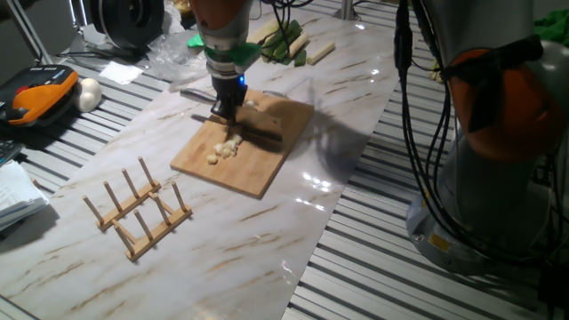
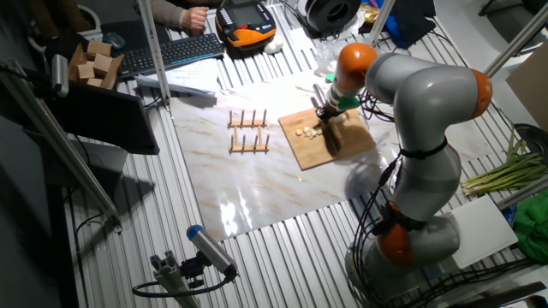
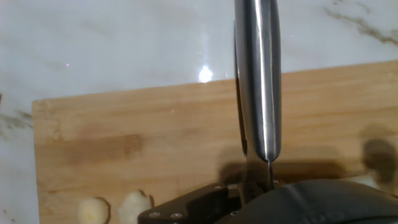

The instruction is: Chop the scallions

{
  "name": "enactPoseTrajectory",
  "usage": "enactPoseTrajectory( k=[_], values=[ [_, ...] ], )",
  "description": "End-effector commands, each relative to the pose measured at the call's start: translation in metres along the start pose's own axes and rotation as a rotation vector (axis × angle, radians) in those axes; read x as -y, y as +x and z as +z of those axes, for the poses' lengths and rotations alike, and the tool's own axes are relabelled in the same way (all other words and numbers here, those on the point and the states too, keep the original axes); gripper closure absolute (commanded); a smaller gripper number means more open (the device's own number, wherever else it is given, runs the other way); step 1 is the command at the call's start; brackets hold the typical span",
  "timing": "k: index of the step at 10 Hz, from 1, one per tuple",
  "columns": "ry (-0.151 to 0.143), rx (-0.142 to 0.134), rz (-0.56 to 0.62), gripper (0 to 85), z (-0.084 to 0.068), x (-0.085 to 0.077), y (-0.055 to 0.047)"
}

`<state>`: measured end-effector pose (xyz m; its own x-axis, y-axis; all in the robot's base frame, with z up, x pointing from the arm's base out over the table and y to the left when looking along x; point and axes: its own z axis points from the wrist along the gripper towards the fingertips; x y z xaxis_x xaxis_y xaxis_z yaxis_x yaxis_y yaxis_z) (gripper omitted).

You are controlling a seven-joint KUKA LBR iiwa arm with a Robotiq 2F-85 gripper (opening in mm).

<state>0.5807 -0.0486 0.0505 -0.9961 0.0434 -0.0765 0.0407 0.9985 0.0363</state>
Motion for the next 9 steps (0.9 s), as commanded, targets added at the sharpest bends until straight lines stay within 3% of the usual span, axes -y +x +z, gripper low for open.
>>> enactPoseTrajectory(
  k=[1,4,9],
  values=[
    [0.004,0.002,0.003,85.0,-0.004,-0.002,0.002],
    [0.012,-0.017,0.016,85.0,-0.020,-0.008,0.013],
    [0.026,-0.031,-0.028,85.0,-0.037,0.001,0.010]
  ],
)
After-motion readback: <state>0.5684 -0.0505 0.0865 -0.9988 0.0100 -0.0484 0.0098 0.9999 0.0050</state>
